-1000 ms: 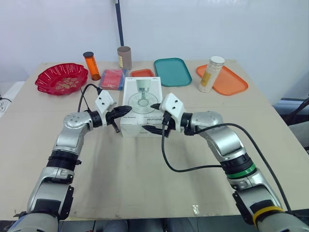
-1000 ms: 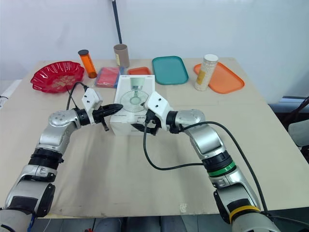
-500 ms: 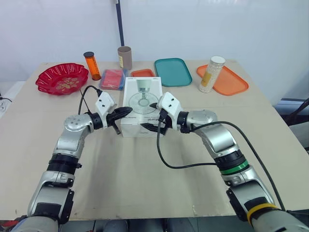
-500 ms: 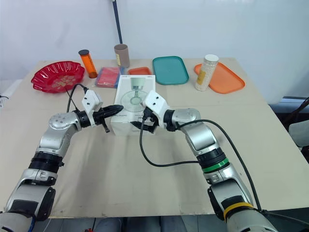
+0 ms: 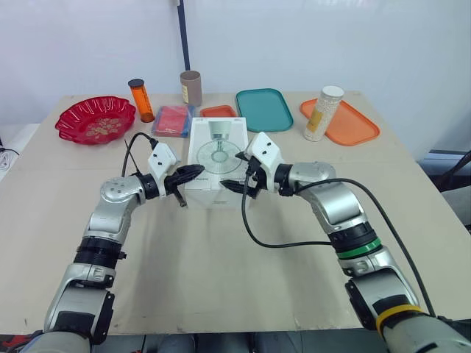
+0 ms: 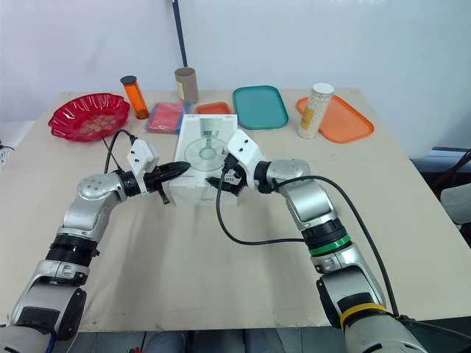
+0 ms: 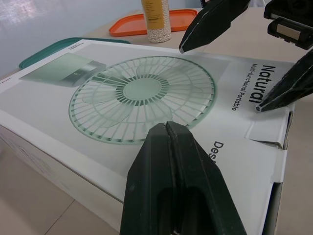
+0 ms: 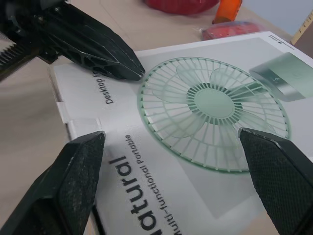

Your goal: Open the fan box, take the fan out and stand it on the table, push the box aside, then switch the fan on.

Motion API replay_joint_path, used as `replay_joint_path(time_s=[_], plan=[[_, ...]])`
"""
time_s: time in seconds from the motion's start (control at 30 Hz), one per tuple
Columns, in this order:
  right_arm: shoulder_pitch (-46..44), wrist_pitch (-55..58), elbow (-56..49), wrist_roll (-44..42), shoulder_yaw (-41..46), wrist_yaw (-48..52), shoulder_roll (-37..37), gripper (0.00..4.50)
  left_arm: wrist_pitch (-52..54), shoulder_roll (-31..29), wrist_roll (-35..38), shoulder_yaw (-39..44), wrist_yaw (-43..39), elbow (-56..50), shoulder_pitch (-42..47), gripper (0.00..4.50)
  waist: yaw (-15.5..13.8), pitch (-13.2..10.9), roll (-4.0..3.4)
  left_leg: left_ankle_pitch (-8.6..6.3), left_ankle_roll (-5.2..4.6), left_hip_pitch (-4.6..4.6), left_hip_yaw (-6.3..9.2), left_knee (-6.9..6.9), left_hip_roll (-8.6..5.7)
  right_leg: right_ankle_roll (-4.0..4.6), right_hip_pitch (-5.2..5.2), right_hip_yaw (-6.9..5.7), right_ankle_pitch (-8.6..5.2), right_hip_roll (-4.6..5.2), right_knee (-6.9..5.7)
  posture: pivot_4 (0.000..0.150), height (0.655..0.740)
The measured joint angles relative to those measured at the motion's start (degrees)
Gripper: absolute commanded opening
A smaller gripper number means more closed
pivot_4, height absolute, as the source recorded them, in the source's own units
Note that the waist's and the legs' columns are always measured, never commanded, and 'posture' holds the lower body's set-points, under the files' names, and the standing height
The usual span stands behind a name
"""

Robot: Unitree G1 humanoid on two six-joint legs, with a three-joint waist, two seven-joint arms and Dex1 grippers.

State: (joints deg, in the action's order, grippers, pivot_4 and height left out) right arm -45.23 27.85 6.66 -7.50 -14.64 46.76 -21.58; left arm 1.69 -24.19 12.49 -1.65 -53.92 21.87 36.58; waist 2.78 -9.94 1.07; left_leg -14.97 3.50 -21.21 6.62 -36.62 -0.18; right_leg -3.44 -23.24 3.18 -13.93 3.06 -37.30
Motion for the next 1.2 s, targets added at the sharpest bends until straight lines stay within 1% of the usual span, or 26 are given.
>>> replay_joint_path(time_s=[0.17, 0.4, 0.8, 1.2], plan=[[1.34, -0.28, -2.04, 0.07, -0.72, 1.67, -0.70, 4.50, 0.00, 0.17, 0.00, 0.01, 0.22, -0.18, -0.21, 0.08, 0.00, 0.00, 0.00, 0.00, 0.00, 0.00, 0.00, 0.00, 0.00, 0.00, 0.01, 0.00, 0.00, 0.00, 0.00, 0.150, 0.7400], [2.08, -0.48, -2.14, 1.21, -1.48, 1.98, -0.74, 4.50, 0.03, 0.33, 0.01, 0.17, 0.95, -1.11, -1.01, 0.08, -0.01, 0.00, 0.00, 0.00, 0.00, 0.00, 0.00, 0.00, 0.00, 0.00, 0.00, 0.00, 0.00, 0.00, 0.00, 0.150, 0.7400], [1.71, 2.36, -1.79, 2.18, -1.44, 0.23, 0.52, 4.50, 0.84, 0.50, 0.11, 0.23, 1.11, -2.69, -2.01, 0.08, -0.01, 0.01, -0.01, 0.00, 0.00, 0.01, 0.00, 0.00, 0.00, 0.00, 0.01, 0.00, 0.00, 0.00, 0.00, 0.150, 0.7400], [0.19, 8.26, -0.79, -1.60, 1.12, 0.45, 0.96, 4.50, 0.83, 0.62, 0.09, -0.13, 1.09, -2.70, -2.04, 0.08, -0.01, 0.02, -0.02, 0.00, 0.00, 0.02, 0.00, 0.00, 0.00, 0.00, 0.02, 0.00, 0.00, 0.00, 0.00, 0.150, 0.7400]])
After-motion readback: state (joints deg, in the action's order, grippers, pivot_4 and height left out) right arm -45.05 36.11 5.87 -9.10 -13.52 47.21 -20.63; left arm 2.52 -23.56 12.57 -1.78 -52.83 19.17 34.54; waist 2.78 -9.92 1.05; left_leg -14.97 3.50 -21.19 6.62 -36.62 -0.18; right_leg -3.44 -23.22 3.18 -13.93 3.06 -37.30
